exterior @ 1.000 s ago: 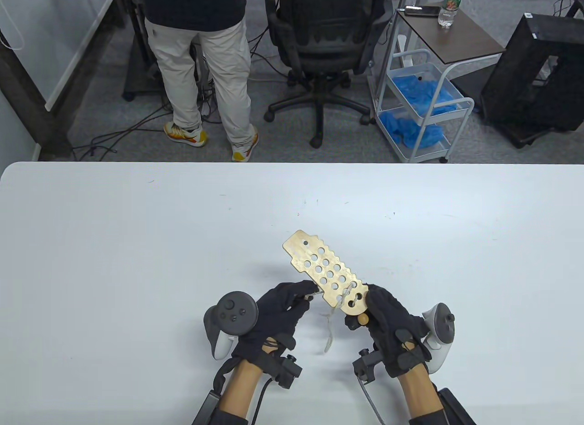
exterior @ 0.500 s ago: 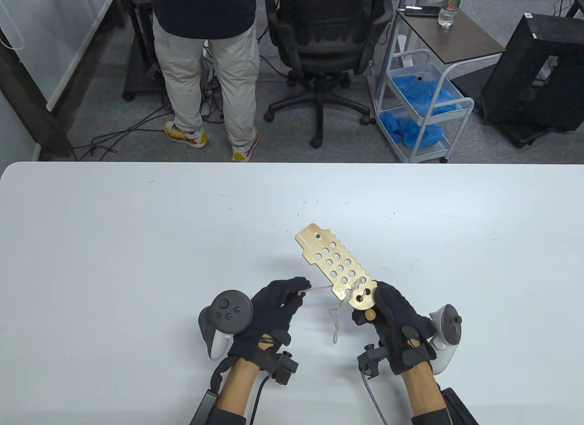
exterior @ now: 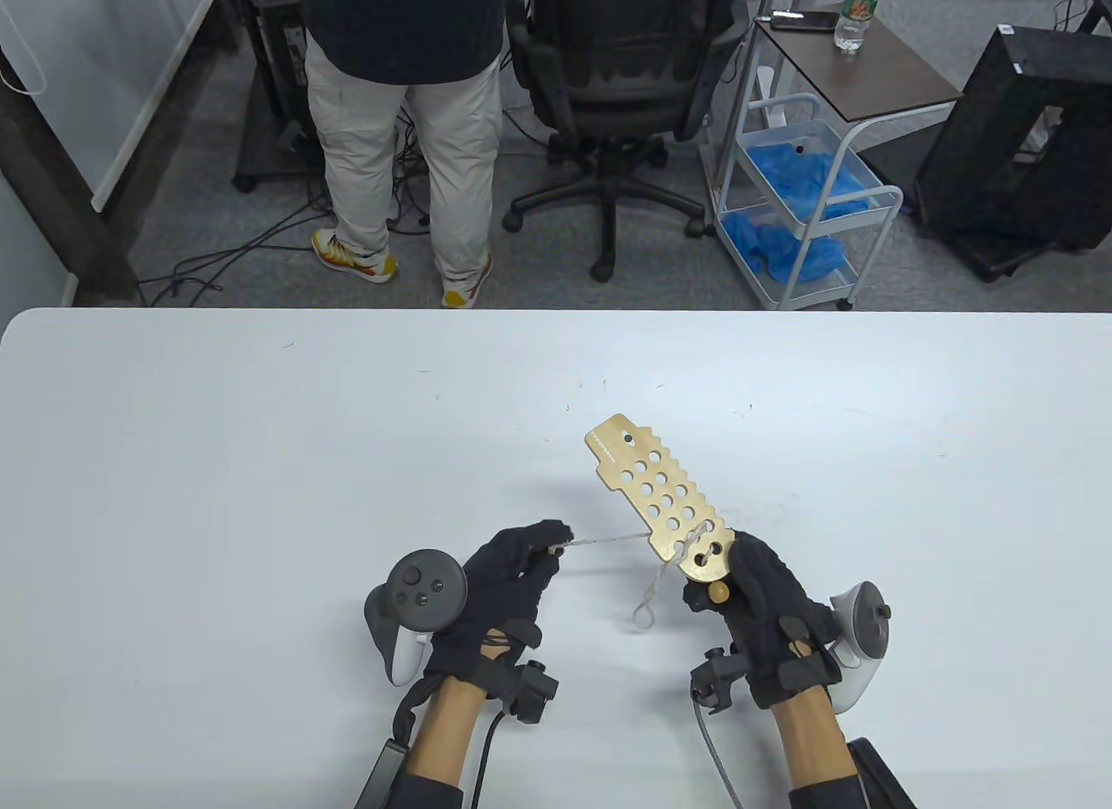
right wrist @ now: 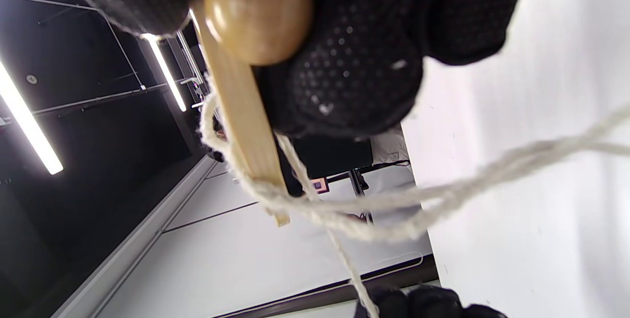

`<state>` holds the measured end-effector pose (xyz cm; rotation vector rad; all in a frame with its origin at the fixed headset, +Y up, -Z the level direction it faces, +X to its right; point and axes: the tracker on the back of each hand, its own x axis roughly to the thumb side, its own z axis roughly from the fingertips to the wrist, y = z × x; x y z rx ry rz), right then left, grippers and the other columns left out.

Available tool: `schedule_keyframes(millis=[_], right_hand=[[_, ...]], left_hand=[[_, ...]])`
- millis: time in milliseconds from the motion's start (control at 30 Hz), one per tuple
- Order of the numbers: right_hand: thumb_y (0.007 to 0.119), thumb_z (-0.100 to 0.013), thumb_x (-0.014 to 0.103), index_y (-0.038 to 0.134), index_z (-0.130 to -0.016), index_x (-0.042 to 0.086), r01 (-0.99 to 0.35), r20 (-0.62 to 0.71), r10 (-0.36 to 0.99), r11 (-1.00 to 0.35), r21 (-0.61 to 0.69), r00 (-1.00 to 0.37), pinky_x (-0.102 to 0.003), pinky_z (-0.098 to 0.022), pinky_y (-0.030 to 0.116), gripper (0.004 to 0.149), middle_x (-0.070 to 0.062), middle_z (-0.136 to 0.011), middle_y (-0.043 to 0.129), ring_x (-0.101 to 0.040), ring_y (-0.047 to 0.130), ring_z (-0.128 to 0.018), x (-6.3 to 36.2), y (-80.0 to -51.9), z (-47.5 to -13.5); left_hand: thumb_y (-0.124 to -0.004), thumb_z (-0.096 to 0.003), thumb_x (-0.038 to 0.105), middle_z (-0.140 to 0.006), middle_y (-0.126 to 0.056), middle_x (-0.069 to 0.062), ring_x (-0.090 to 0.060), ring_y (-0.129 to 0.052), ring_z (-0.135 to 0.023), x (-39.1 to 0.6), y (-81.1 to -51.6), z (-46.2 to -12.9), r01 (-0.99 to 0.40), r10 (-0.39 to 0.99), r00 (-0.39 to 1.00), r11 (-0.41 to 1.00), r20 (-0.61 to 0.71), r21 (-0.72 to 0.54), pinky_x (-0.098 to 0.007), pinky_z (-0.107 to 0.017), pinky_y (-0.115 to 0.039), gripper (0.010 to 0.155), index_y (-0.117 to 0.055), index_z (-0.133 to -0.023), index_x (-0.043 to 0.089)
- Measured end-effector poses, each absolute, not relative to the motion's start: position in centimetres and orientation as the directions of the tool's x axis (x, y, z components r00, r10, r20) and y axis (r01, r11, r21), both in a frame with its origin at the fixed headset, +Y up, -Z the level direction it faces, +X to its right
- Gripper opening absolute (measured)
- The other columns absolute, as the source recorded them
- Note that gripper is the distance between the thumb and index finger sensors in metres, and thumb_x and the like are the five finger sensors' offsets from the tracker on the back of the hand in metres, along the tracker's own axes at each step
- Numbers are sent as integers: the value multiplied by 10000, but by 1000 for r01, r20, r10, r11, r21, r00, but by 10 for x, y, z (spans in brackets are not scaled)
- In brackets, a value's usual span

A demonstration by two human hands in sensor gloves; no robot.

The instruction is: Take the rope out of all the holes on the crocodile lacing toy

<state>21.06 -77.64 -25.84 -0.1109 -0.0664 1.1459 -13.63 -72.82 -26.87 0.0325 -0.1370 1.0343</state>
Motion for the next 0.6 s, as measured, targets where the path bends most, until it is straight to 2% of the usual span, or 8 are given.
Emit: schedule_keyframes(millis=[600], right_hand=[[776,-467,408,792,-803,40,-835,11,860,499,-232,511,-546,-456,799,500,-181,-618,970,-268,1016,-396,231,-786,-257]], left_hand=[[-841,-481,299,-921,-903,33,-205,-900,-783,-149,-733,-272,-869,867,493,494,74,3,-595,-669,-698,474,-815,-937,426]])
